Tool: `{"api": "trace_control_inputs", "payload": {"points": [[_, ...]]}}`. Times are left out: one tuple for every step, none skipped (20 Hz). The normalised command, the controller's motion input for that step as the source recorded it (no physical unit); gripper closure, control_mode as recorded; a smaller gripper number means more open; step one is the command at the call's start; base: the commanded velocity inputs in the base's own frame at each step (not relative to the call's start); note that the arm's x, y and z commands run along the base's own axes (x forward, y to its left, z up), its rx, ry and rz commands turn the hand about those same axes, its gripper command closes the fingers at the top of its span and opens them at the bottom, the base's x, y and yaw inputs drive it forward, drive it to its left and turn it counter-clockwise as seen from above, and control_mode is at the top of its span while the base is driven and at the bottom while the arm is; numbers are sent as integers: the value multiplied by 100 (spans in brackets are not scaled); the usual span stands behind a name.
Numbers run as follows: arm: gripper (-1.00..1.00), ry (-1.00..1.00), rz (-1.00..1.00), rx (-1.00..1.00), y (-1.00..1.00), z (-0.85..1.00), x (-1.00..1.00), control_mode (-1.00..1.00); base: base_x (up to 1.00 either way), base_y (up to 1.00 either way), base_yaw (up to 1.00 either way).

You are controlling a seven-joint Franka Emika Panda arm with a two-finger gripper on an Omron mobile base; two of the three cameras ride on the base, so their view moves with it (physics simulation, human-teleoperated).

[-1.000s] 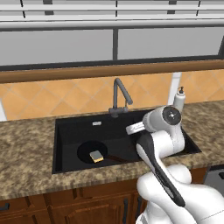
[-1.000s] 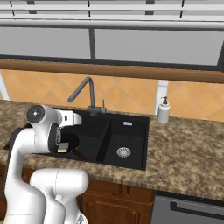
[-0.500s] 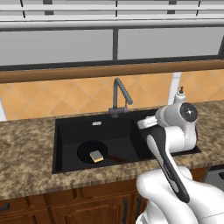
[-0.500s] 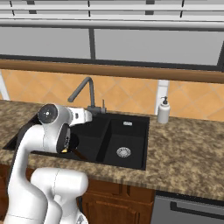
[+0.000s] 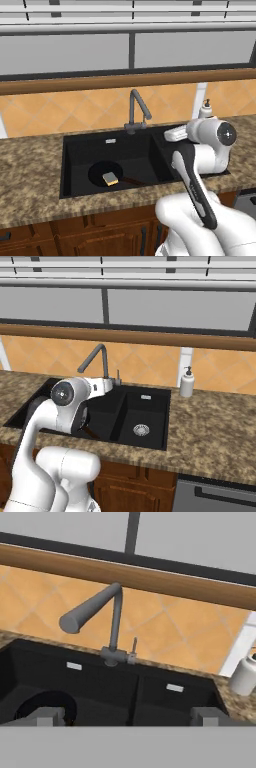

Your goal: Pick the pan and sponge and place them into the sink. Then turn on the water.

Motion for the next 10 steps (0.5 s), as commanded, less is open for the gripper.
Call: {"api": "trace_control_inputs", "payload": {"points": [[-100,-27,0,3,-30,0,13,-100,0,0,0],[-100,-27,0,3,-30,0,11,-100,0,0,0],[-100,-27,0,3,-31,0,9,-100,0,0,0],[-100,-28,0,4,-36,0,4,-100,0,0,0],[-100,-27,0,3,-30,-4,0,-100,0,0,0],[-100,-25,0,1,-21,-8,0,-100,0,0,0],[-100,-24,0,1,-21,-12,0,-100,0,0,0],[-100,-24,0,0,-13,-14,0,-100,0,0,0],[-100,-22,0,0,-1,-15,0,-100,0,0,0],[-100,-20,0,0,-9,-9,0,-100,0,0,0]]}}
